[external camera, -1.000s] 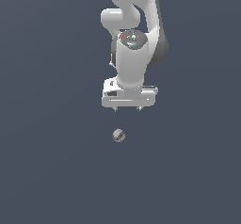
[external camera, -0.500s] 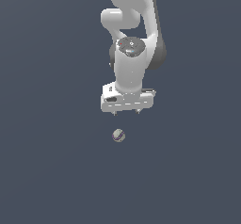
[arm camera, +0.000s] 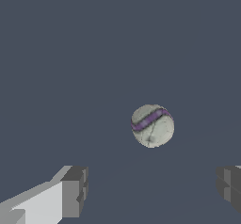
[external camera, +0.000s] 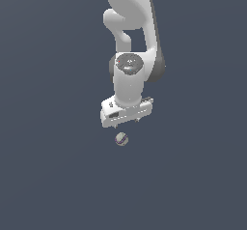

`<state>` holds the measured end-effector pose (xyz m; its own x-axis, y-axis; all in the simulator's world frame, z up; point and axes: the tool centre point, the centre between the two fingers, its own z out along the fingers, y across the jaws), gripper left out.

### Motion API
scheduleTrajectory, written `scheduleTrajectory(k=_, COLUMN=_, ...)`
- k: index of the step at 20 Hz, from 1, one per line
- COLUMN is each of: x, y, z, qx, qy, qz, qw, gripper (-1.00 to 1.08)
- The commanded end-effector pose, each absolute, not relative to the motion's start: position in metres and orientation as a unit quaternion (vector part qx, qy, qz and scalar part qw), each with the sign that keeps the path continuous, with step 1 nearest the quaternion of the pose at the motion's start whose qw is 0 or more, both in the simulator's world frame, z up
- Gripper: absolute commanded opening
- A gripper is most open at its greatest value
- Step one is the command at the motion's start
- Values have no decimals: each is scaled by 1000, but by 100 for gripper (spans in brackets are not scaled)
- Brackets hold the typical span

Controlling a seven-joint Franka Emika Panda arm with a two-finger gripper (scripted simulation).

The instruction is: Pick up the object and move it to a goal position.

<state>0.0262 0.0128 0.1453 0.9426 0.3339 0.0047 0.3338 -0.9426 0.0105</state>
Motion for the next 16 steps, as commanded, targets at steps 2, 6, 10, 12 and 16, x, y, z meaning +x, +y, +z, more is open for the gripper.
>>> scheduleTrajectory(k=2, x=33, y=8, z=132, qx=977, qy=213, qz=2, qw=4, gripper=100)
scheduleTrajectory(k=6, x=39, y=2, z=117, qx=966, qy=260, qz=1, qw=3, gripper=100)
scheduleTrajectory(k=10, x=44, y=-3, z=104, qx=955, qy=297, qz=0, qw=2, gripper=100)
scheduleTrajectory(k=12, x=46, y=-5, z=99, qx=950, qy=312, qz=0, qw=2, gripper=100)
scheduleTrajectory(k=16, x=48, y=-7, z=92, qx=943, qy=333, qz=0, qw=1, gripper=100)
